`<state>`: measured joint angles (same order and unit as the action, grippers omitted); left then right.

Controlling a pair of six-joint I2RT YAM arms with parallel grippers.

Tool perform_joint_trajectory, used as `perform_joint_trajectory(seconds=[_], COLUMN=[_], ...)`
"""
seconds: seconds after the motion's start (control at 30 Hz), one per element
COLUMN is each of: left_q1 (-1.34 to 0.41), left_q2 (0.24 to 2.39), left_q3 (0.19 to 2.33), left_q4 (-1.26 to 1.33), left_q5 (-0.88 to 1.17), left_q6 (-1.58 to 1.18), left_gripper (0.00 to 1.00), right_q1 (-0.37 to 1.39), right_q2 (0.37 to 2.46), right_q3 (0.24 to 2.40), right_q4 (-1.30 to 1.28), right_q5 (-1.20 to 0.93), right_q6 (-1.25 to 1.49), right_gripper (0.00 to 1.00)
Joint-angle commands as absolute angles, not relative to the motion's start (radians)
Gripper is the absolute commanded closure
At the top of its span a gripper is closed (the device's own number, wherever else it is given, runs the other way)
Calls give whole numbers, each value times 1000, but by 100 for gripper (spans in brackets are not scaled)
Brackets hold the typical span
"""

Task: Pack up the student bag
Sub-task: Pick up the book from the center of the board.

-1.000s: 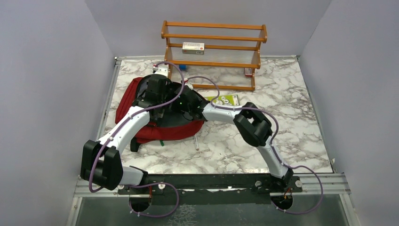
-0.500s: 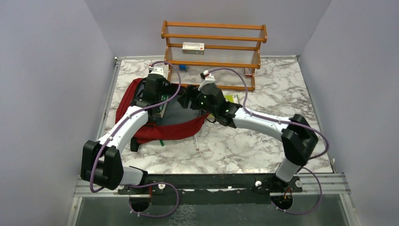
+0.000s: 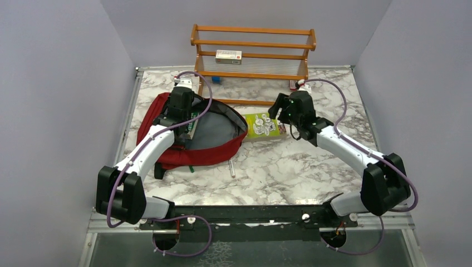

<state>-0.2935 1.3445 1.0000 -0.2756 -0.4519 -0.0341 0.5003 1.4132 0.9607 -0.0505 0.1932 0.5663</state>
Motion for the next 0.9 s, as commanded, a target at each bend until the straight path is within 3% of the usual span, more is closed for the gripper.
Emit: perform_joint_trajectory(seconds=[0.0,0.17,0.63,0.87], left_q1=[-285,-288,-372,-414], left_q2=[1311,1299,1272,1278], left_q3=[1035,1089,1132,1113], left_q4=[-239,-241,-233,-210], left_q5=[-372,-283,-177,-140], left_q6=[-77,-106,-150,-145], left_gripper=[57,50,47,47], right_q1=[430,382,290,280], right_q2=[1403,1451,1605,1640], right_q3=[934,933,906,882], right_q4=[-132,-146,-142,-128], right_q5=[127,87,-78,-70], right_q6=[516,492,499,522], right_gripper=[26,26,36,52])
